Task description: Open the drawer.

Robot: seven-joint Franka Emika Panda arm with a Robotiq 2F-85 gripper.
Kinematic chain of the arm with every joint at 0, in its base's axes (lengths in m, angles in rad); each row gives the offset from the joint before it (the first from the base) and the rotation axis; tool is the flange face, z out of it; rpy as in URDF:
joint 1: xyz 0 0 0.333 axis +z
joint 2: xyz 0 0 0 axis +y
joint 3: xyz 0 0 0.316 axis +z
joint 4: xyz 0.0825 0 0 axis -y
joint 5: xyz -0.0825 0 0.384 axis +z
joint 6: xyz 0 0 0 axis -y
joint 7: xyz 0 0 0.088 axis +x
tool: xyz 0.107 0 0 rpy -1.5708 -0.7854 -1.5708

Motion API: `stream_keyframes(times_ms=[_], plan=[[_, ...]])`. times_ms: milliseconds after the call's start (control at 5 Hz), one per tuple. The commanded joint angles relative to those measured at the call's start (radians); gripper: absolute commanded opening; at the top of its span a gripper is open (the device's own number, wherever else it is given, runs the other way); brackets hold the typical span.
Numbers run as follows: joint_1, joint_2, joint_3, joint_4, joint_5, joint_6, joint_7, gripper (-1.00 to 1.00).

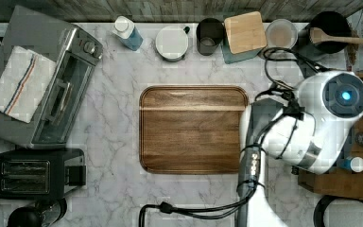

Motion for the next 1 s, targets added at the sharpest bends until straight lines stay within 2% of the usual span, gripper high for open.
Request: stream_keyframes(times_ms=[200, 400, 600, 800, 1000], plan=[[-0.006, -0.02, 0.017, -0.11, -0.145, 0.114, -0.19, 1.0], [-0.04, 0.054, 0.013, -0.056, -0.19, 0.1, -0.242, 1.0], [-0.08, 0.092, -0.002, -0.03, -0.163, 0.102, -0.317, 1.0], [-0.093, 0.109, -0.021, -0.05, -0.158, 0.143, -0.345, 1.0], [-0.098, 0.114, -0.014, -0.13, -0.099, 0.252, -0.3, 1.0]])
